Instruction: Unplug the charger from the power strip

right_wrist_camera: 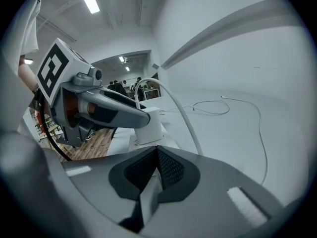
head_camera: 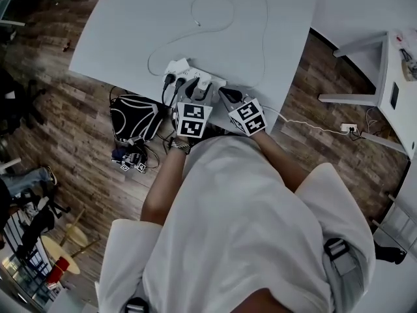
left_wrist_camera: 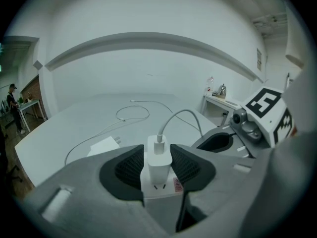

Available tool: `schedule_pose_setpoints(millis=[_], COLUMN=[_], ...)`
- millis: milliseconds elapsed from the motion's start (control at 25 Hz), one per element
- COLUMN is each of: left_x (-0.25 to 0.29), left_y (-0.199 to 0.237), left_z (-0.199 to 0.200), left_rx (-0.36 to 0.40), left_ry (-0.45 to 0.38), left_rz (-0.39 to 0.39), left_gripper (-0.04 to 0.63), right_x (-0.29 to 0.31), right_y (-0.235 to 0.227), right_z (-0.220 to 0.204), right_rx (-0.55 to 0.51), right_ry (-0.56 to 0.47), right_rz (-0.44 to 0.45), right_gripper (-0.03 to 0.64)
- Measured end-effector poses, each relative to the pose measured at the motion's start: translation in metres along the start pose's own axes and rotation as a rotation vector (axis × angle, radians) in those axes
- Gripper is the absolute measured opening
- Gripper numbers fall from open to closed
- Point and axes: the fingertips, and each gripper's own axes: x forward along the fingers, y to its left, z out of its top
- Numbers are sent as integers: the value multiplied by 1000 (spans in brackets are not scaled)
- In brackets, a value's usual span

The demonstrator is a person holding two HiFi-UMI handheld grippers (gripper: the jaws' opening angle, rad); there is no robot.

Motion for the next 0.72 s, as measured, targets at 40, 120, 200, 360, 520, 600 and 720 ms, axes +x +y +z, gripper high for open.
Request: schedule_pose_setpoints(millis=[40,120,200,360,520,600,720], left_x=[1,2,4,8,12,12,10], left_y=[0,-1,-1,0,-1,-1,2], left_z=[1,2,2,1,1,1,2], left_rx=[2,5,1,3,48,47,-19], left_ry=[1,1,0,0,-9,-17,-35], left_rz=[3,14,24,34,62,78,81], left_gripper=[166,166,166,161,155,155,146], right_x=[0,0,2,3,3,3,3], right_y=[-1,-2,-2,-1,0,0,0], right_z=[0,0,-2,-2,-2,-3,-2], right_rx=[5,3,-13,-26,-28,-30,-31], right_ry=[-1,4,14,17,19,19,17], right_rz=[-1,0,1,5,11,10,11], right_gripper=[2,2,2,2,0,0,0])
